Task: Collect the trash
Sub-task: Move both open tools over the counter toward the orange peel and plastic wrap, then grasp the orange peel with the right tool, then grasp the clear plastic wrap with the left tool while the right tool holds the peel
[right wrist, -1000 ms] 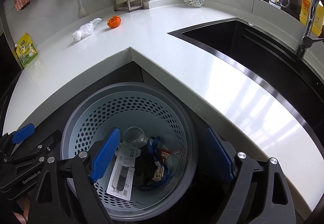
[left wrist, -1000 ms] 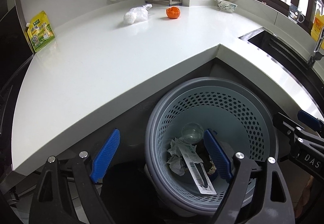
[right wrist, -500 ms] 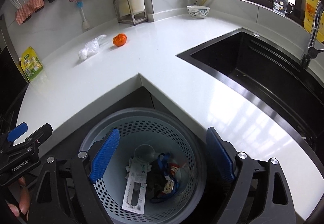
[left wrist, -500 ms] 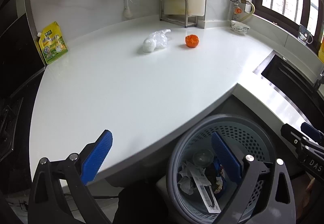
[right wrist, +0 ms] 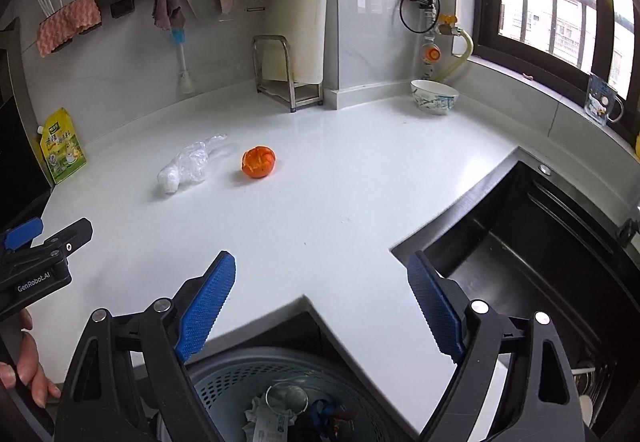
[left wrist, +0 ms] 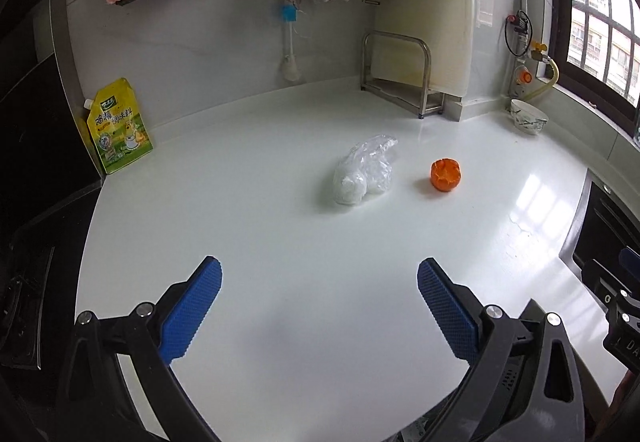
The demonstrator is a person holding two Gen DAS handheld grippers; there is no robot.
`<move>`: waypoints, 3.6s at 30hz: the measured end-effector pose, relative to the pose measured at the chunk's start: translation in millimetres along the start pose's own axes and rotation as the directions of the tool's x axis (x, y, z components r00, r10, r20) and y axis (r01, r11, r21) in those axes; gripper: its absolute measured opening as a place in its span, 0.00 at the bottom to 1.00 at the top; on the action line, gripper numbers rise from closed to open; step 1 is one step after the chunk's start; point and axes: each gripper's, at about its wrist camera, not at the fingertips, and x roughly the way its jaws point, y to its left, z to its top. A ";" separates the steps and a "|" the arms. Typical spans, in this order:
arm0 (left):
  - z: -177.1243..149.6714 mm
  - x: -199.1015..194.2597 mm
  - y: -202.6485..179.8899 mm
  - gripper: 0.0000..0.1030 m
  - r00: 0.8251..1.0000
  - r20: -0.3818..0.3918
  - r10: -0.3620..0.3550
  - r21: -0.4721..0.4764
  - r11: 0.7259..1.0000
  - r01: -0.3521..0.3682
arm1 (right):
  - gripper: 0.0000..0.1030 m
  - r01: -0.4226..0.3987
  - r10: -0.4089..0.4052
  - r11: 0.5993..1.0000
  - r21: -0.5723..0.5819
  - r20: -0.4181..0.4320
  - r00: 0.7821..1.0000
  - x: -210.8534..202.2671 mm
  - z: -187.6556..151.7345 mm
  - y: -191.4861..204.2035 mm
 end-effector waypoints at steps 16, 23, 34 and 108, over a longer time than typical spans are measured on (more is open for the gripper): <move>43.7 101.4 -4.8 0.94 0.998 -0.065 0.014 0.057 0.998 -0.011 | 0.81 -0.106 0.106 0.994 0.006 -0.147 0.983 135.1 69.8 29.3; 44.6 133.3 -3.5 0.94 0.994 -0.109 0.017 0.056 0.998 -0.011 | 0.81 -0.086 0.078 0.996 -0.034 -0.192 0.978 172.7 76.1 36.5; 48.6 148.3 4.2 0.94 0.991 -0.135 -0.002 0.023 1.000 0.005 | 0.81 -0.074 0.062 0.996 -0.048 -0.221 0.973 207.0 85.4 45.0; 30.9 52.0 -31.1 0.43 0.999 -0.018 -0.040 0.067 0.997 0.041 | 0.24 -0.162 0.170 0.985 0.064 -0.136 0.976 86.0 28.9 13.5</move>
